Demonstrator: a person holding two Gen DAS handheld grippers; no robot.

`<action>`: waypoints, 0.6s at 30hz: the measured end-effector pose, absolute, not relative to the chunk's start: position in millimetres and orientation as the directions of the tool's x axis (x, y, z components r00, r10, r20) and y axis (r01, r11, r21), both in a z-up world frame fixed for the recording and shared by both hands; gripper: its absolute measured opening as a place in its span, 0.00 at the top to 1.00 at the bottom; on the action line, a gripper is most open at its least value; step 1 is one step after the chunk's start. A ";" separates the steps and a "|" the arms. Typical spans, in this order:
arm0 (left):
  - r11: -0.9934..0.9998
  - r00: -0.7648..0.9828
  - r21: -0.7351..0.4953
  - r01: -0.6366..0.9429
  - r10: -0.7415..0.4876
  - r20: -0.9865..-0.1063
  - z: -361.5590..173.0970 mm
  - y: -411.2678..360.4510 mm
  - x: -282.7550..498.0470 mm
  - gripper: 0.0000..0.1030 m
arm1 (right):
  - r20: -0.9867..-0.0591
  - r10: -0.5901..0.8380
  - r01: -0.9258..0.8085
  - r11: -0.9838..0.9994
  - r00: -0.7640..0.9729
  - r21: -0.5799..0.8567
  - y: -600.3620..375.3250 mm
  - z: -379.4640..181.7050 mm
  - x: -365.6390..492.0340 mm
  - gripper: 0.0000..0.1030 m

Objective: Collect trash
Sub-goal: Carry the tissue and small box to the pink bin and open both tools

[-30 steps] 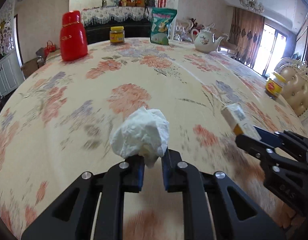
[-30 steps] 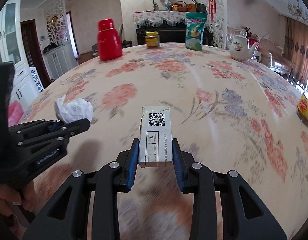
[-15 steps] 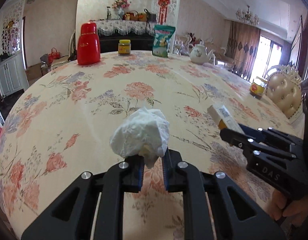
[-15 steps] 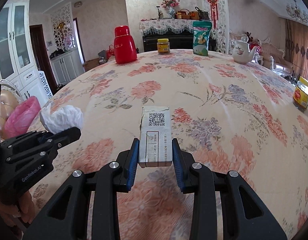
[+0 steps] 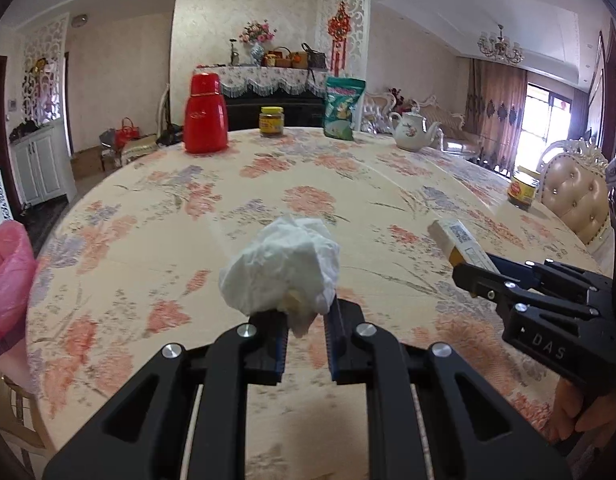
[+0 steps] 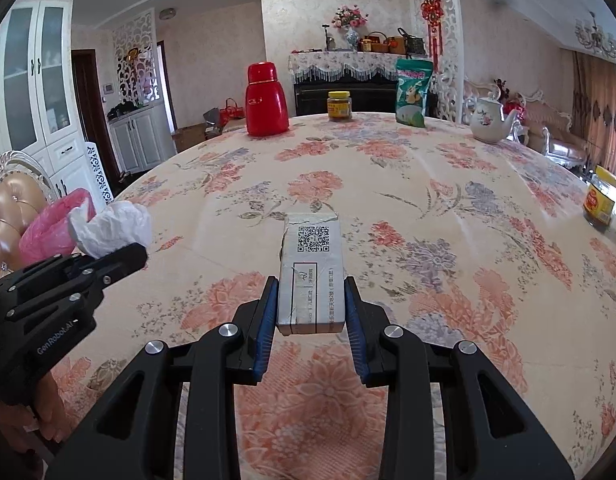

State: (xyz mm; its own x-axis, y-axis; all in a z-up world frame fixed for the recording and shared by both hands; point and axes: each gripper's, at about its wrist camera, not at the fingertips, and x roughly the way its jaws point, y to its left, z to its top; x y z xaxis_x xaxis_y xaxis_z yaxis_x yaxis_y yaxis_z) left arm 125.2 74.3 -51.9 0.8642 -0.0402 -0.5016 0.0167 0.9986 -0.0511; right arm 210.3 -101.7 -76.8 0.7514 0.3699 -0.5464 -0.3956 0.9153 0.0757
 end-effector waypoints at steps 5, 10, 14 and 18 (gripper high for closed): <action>0.997 0.869 -0.073 -0.038 -0.003 -0.495 -48.8 107.0 114.7 0.85 | -0.551 0.406 -0.445 0.893 0.729 0.068 -72.3 -73.3 207.9 0.69; 0.994 0.873 -0.053 -0.095 0.058 -0.485 -47.2 139.1 100.5 0.85 | -0.556 0.442 -0.508 0.860 0.704 0.041 -32.0 -70.8 203.3 0.69; 0.987 0.862 -0.048 -0.151 0.108 -0.495 -49.7 170.1 90.8 0.85 | -0.552 0.477 -0.560 0.828 0.685 0.020 3.8 -67.1 200.1 0.69; 0.978 0.845 -0.019 -0.206 0.168 -0.507 -50.2 195.2 84.2 0.85 | -0.549 0.517 -0.611 0.791 0.657 0.013 38.1 -63.7 199.3 0.69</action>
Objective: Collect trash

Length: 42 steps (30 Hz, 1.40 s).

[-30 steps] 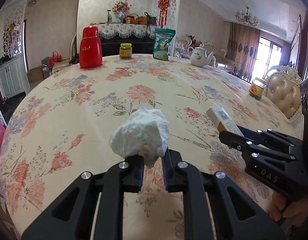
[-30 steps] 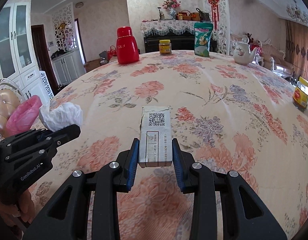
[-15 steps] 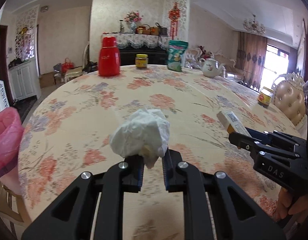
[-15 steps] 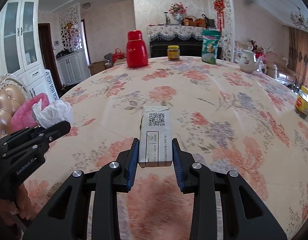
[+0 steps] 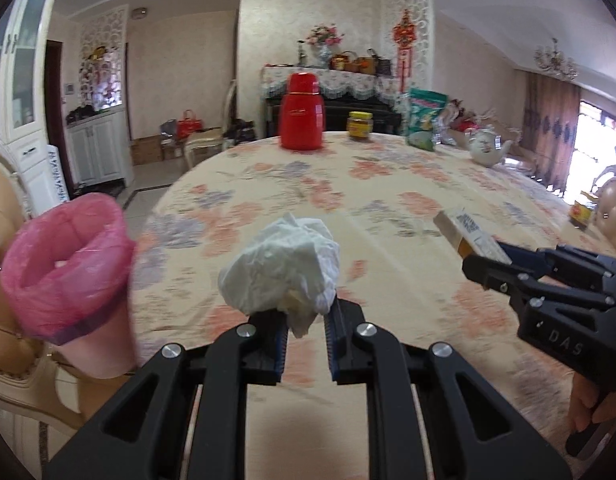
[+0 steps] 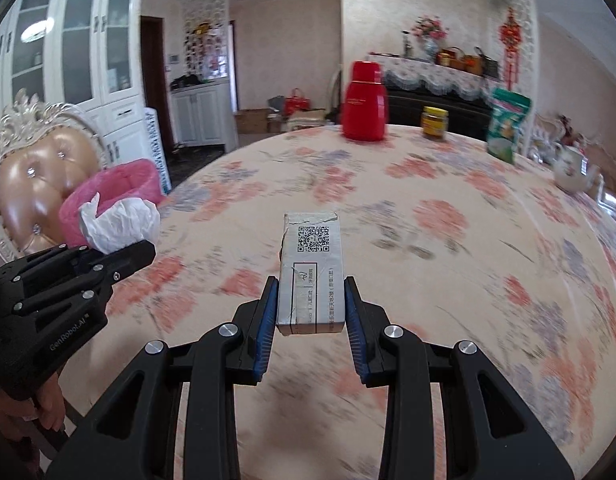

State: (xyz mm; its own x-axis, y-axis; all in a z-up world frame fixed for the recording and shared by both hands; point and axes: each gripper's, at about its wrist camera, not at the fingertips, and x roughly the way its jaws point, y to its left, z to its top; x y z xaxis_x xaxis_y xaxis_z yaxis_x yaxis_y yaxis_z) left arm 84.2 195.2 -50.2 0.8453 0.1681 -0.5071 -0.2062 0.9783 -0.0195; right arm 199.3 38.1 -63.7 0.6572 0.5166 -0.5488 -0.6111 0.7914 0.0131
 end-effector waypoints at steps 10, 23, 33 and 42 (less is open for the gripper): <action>0.923 0.790 0.046 -0.381 0.351 -0.503 -42.4 274.2 59.0 0.85 | -0.561 0.618 -0.748 0.663 0.551 -0.004 134.8 -53.3 197.1 0.69; 0.838 0.687 0.062 -0.541 0.484 -0.542 -32.1 437.0 57.7 0.85 | -0.567 0.726 -0.875 0.484 0.389 0.018 292.1 -41.2 204.6 0.69; 0.823 0.624 0.067 -0.565 0.478 -0.618 -38.3 539.6 80.8 0.85 | -0.600 0.734 -0.903 0.427 0.317 0.046 394.7 -43.5 222.8 0.68; 0.822 0.620 0.056 -0.567 0.471 -0.627 -39.5 575.1 91.6 0.82 | -0.604 0.739 -0.903 0.423 0.299 0.070 421.2 -44.2 235.2 0.68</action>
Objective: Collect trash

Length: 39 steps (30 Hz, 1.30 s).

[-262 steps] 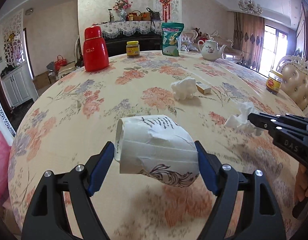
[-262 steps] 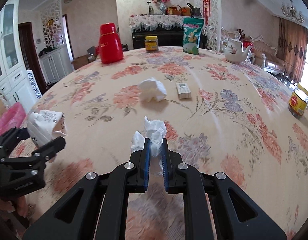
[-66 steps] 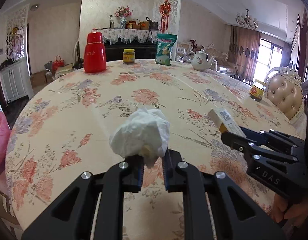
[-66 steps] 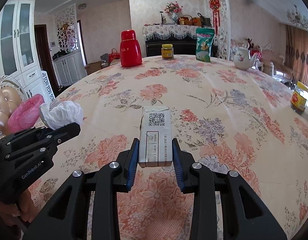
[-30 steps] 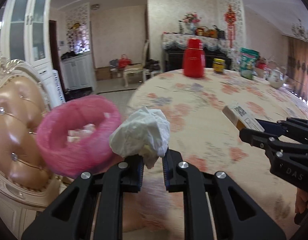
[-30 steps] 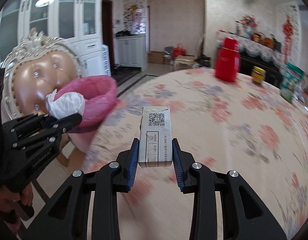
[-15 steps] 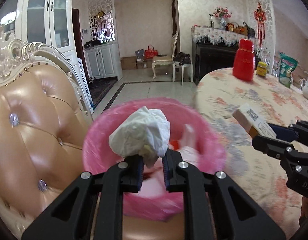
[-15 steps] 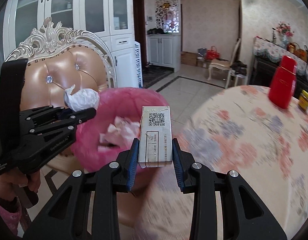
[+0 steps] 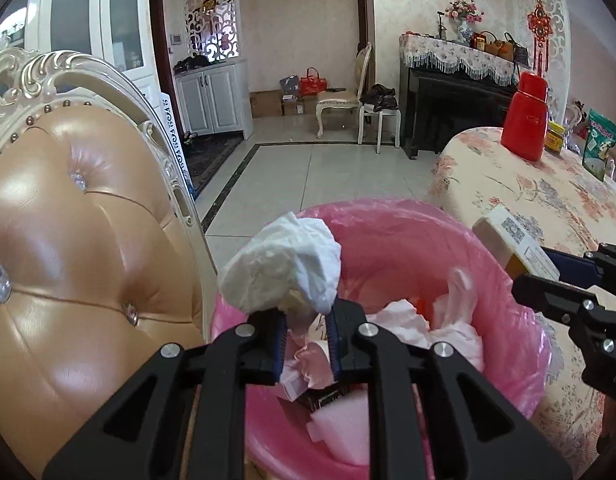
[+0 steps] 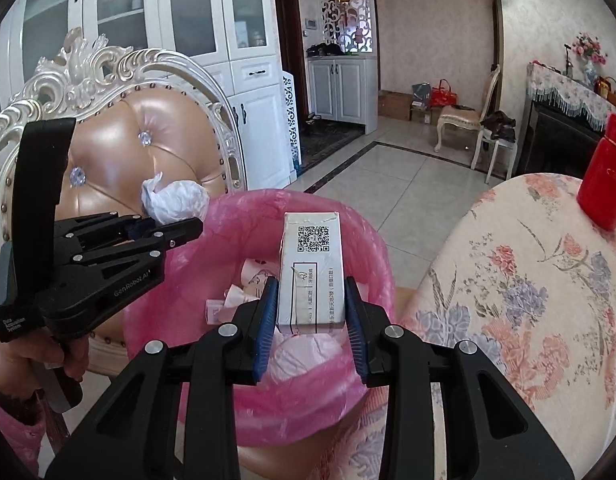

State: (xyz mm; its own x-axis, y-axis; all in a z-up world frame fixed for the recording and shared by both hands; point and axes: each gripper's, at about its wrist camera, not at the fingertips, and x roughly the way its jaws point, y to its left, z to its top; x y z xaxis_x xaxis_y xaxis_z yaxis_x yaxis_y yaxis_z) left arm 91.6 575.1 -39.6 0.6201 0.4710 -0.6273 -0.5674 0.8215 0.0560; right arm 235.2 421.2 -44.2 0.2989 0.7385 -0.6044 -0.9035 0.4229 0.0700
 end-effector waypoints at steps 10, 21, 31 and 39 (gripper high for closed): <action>0.794 0.636 0.011 -0.608 0.495 -0.591 -31.4 577.8 70.5 0.32 | -0.565 0.777 -0.907 0.405 0.277 0.113 400.2 -44.5 240.3 0.36; 0.722 0.632 0.084 -0.686 0.650 -0.423 5.7 494.9 2.8 0.04 | -0.454 0.796 -0.853 0.505 0.401 0.131 309.3 0.3 209.2 0.22; 0.704 0.628 0.074 -0.706 0.671 -0.394 1.2 411.4 -27.4 0.04 | -0.448 0.783 -0.859 0.508 0.431 0.062 237.6 -6.0 177.8 0.18; 0.760 0.686 0.038 -0.649 0.606 -0.402 -5.0 359.9 -29.8 0.04 | -0.460 0.749 -0.829 0.558 0.477 0.050 188.1 -20.7 174.2 0.18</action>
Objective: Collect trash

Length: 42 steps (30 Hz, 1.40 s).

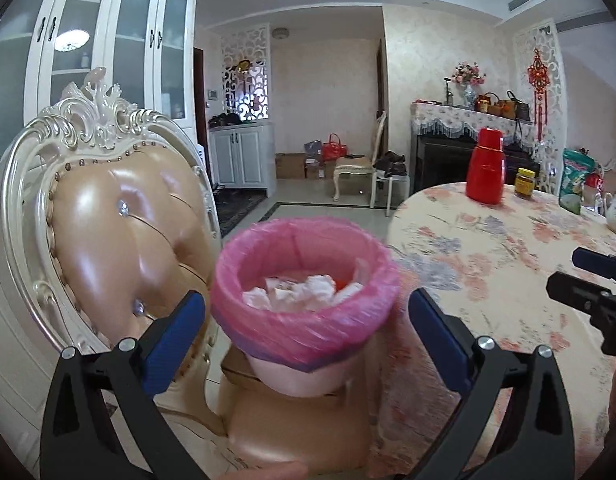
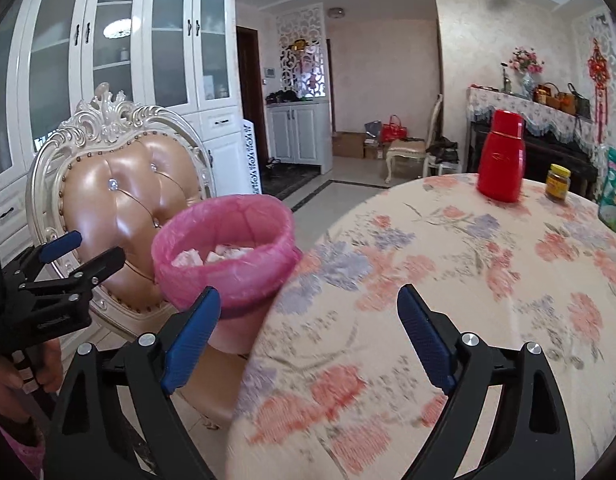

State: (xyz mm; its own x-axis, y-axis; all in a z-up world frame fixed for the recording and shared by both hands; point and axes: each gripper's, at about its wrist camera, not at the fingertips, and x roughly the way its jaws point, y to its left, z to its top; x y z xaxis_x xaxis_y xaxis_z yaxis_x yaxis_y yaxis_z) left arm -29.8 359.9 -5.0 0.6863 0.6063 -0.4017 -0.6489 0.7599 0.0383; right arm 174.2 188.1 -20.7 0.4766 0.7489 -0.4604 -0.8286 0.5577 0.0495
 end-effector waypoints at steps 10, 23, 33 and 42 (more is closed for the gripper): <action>0.766 0.690 0.037 -0.642 0.598 -0.409 -1.5 340.0 -30.5 0.04 | -0.446 0.742 -0.825 0.564 0.501 0.013 167.7 -21.4 157.2 0.18; 0.747 0.679 0.039 -0.663 0.623 -0.388 9.0 343.0 -49.5 0.04 | -0.428 0.762 -0.845 0.535 0.486 -0.006 174.9 -15.2 138.3 0.18; 0.744 0.676 0.045 -0.667 0.630 -0.383 8.2 344.0 -57.3 0.04 | -0.431 0.760 -0.846 0.534 0.486 -0.011 179.9 -17.1 134.2 0.18; 0.743 0.674 0.047 -0.668 0.630 -0.385 8.0 344.3 -58.6 0.04 | -0.434 0.760 -0.845 0.535 0.484 -0.006 182.3 -20.0 134.3 0.18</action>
